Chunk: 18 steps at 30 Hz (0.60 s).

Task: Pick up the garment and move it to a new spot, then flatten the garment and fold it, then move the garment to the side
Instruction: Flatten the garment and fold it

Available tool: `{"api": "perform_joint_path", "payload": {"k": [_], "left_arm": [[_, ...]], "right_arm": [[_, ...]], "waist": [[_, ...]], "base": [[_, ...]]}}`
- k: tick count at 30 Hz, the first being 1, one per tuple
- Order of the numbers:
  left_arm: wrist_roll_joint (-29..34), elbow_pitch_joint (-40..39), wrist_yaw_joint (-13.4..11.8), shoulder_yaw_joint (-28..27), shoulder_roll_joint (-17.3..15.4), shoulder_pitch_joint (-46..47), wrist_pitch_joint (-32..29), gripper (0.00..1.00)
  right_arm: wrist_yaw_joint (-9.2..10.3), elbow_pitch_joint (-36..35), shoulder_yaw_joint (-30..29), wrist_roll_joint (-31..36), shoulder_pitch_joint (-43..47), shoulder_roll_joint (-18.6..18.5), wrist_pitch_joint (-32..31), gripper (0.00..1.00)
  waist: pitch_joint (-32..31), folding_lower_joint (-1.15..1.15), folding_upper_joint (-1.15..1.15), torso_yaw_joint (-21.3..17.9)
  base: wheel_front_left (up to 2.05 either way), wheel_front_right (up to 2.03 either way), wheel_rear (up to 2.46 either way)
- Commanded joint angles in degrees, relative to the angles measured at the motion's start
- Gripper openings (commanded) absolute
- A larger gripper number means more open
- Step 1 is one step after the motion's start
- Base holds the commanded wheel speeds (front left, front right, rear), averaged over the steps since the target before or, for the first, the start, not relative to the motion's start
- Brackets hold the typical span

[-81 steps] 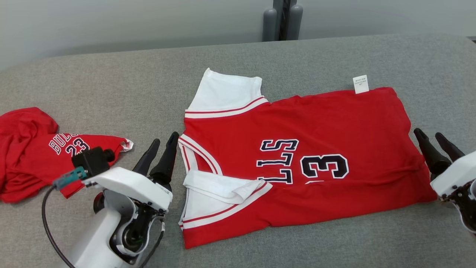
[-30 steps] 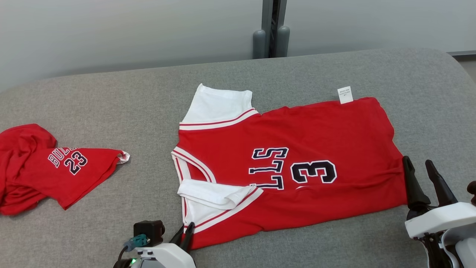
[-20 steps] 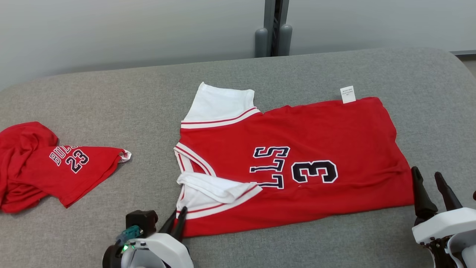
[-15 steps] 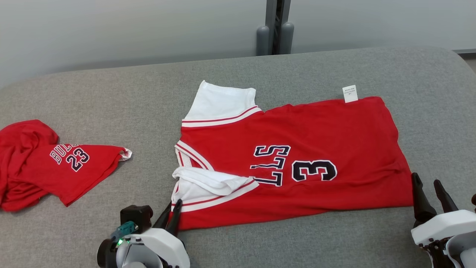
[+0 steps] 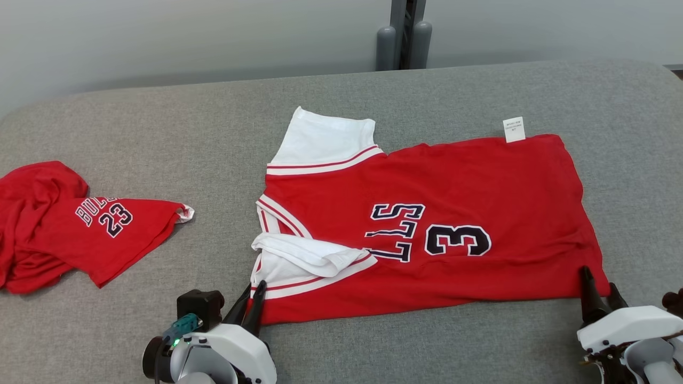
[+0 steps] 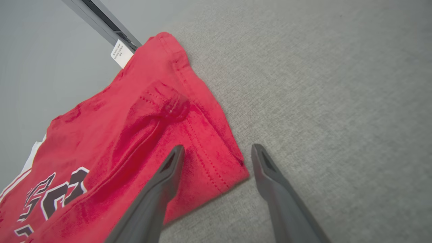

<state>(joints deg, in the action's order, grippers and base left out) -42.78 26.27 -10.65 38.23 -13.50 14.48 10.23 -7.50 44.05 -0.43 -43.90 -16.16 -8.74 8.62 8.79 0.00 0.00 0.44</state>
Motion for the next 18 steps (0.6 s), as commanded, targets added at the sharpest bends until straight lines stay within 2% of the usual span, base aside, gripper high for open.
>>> {"api": "perform_joint_path", "payload": {"k": [1,2,3,4,5,18], "left_arm": [[0.4,-0.3,-0.2,0.0,-0.4,0.6,0.0,0.0],[0.3,-0.3,-0.3,0.0,-0.5,0.6,-0.1,0.0],[0.3,-0.3,-0.3,0.1,-0.6,0.6,-0.2,0.0],[0.3,-0.4,-0.4,0.1,-0.7,0.6,-0.3,0.0],[0.4,-0.3,-0.5,0.2,-0.9,0.6,-0.4,0.0],[1.2,-0.8,-0.7,1.3,-3.2,-0.8,-1.3,0.0]], "right_arm": [[0.02,0.6,0.4,-0.9,-0.7,0.4,-0.4,1.0],[0.02,0.9,0.7,-1.4,-0.8,0.5,-0.7,1.0],[0.02,1.0,1.0,-1.7,-1.0,0.4,-0.7,0.47],[0.02,1.2,1.4,-2.0,-1.1,0.3,-0.5,0.21],[0.02,1.1,1.9,-2.3,-1.4,0.3,-0.4,0.0],[0.03,-2.8,4.9,-5.2,1.5,-3.7,-1.4,0.0]], "waist": [[0.1,0.0,0.0,0.1],[0.1,0.0,0.0,0.1],[0.2,0.0,0.0,0.2],[0.2,0.0,0.0,0.2],[0.3,0.0,0.0,0.2],[-0.5,0.0,0.0,-1.1]], "base": [[0.0,0.0,0.0],[0.0,0.0,0.0],[0.0,0.0,0.0],[0.0,0.0,0.0],[0.0,0.0,0.0],[0.0,0.0,0.0]]}}
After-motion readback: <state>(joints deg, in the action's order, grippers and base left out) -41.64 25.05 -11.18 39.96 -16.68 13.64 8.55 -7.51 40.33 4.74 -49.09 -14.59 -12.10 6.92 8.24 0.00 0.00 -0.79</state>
